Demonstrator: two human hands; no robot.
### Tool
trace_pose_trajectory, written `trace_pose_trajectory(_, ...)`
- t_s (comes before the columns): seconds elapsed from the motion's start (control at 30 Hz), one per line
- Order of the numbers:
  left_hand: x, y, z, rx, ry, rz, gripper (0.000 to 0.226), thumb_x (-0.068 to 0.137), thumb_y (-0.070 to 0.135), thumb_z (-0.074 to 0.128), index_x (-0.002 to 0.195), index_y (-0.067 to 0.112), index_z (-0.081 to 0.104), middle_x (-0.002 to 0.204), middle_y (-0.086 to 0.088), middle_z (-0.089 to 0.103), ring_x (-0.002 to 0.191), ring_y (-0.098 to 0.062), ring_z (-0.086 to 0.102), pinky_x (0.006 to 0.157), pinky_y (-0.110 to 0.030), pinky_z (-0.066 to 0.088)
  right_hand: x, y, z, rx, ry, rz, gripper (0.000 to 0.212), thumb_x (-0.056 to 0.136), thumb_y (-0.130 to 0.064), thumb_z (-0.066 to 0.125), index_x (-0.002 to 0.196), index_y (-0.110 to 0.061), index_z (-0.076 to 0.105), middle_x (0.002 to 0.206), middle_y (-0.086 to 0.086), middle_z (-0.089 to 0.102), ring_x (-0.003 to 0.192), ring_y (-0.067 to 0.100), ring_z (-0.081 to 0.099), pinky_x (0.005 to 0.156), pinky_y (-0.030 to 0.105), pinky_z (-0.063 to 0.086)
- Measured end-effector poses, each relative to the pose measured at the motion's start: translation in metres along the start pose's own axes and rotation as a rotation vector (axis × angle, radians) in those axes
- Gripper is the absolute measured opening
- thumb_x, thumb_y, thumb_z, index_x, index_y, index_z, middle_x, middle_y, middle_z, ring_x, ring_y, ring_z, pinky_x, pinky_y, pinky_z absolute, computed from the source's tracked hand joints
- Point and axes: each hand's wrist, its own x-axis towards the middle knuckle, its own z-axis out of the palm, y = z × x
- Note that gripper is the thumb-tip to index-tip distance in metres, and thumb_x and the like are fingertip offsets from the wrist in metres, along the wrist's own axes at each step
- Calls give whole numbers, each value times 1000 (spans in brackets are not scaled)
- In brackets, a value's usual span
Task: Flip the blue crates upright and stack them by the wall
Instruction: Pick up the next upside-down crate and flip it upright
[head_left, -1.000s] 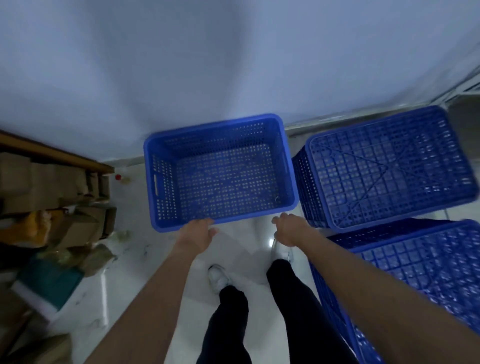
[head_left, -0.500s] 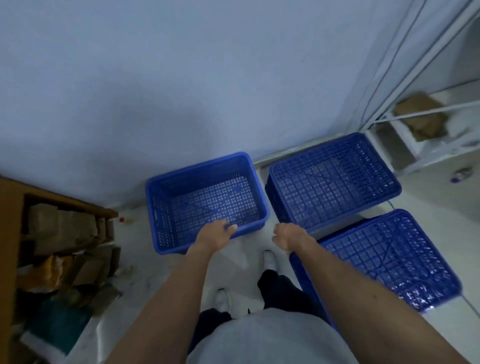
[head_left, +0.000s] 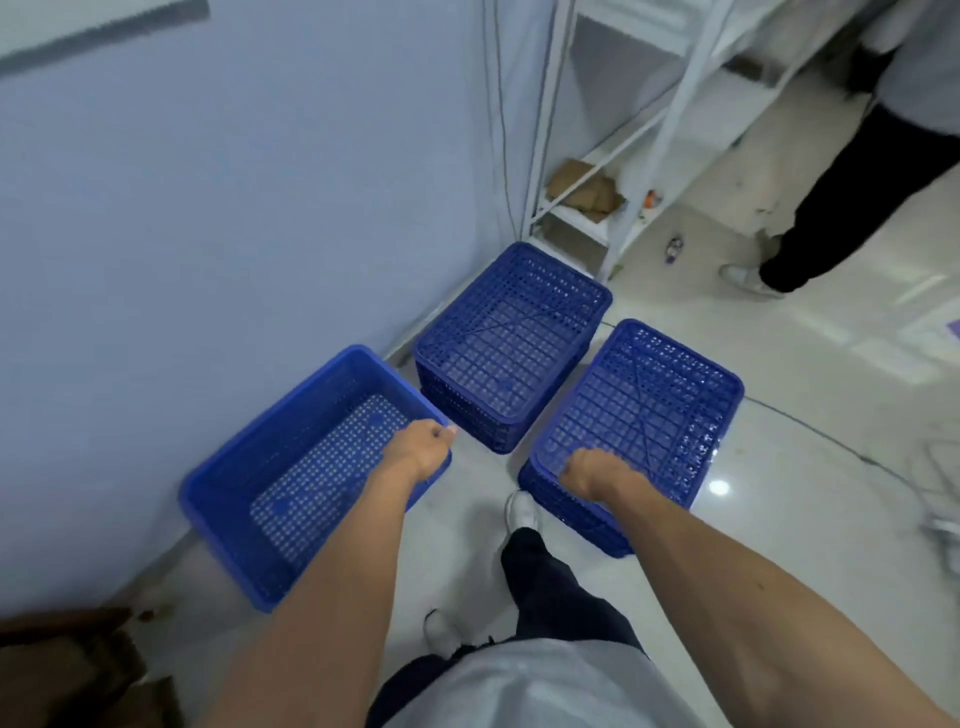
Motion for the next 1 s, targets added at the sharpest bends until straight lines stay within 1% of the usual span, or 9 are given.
trace_pose_trajectory(0.1, -7, 31, 15, 2, -32, 63, 45, 98, 50, 42, 117, 15, 64, 123, -9, 65, 117, -30, 57, 102, -42, 44, -26, 40, 18, 64, -1, 87, 47, 99, -29, 37, 137, -4, 50, 143, 17, 52, 127, 33, 52, 104, 41, 43)
trace_pose_trajectory(0.2, -11, 71, 31, -23, -59, 171, 43, 98, 48, 43, 104, 12, 65, 107, -11, 69, 104, -30, 64, 96, -46, 50, -46, 77, 30, 165, 20, 163, 52, 100, -32, 39, 143, -3, 44, 147, 17, 48, 130, 33, 50, 105, 39, 41)
trace_pose_trajectory(0.3, -10, 115, 51, 59, -90, 264, 42, 98, 49, 43, 104, 14, 65, 108, -9, 69, 101, -30, 64, 94, -45, 50, -62, 116, 37, 233, 27, 204, 49, 100, -32, 38, 140, -5, 50, 144, 16, 51, 126, 34, 53, 103, 40, 44)
trace_pose_trajectory(0.47, 0, 188, 102, 253, -161, 359, 39, 100, 48, 40, 92, 16, 60, 108, -10, 68, 101, -30, 60, 83, -39, 44, -76, 194, 47, 320, 40, 251, 44, 98, -33, 43, 132, -10, 57, 136, 12, 58, 119, 31, 58, 97, 35, 46)
trace_pose_trajectory(0.6, 2, 245, 149, 467, -182, 453, 43, 101, 45, 38, 111, 12, 63, 112, -7, 66, 102, -29, 58, 84, -39, 46, -78, 261, 54, 394, 42, 275, 40, 98, -29, 43, 128, -9, 59, 132, 11, 60, 116, 30, 59, 93, 34, 46)
trace_pose_trajectory(0.67, 3, 269, 169, 561, -172, 504, 40, 101, 43, 38, 116, 15, 62, 110, -7, 67, 96, -28, 59, 81, -39, 47, -72, 290, 58, 440, 44, 293, 41, 98, -29, 42, 129, -9, 58, 132, 12, 60, 116, 30, 59, 90, 34, 45)
trace_pose_trajectory(0.73, 8, 291, 188, 607, -172, 509, 40, 101, 43, 38, 118, 15, 62, 107, -7, 68, 88, -25, 58, 76, -38, 47, -66, 318, 61, 475, 38, 312, 41, 98, -29, 42, 130, -9, 57, 133, 12, 59, 116, 30, 59, 87, 33, 44)
trace_pose_trajectory(0.8, 15, 303, 201, 637, -172, 480, 39, 102, 43, 38, 120, 16, 60, 106, -8, 67, 85, -25, 57, 74, -37, 45, -57, 337, 66, 496, 31, 314, 42, 98, -29, 42, 132, -9, 56, 134, 12, 58, 117, 31, 58, 90, 34, 44)
trace_pose_trajectory(1.0, 50, 313, 217, 709, -190, 411, 40, 103, 41, 36, 123, 15, 59, 114, -11, 66, 91, -27, 58, 78, -39, 46, -18, 362, 70, 505, -49, 278, 46, 98, -34, 42, 135, -10, 53, 138, 12, 56, 120, 30, 57, 95, 35, 45)
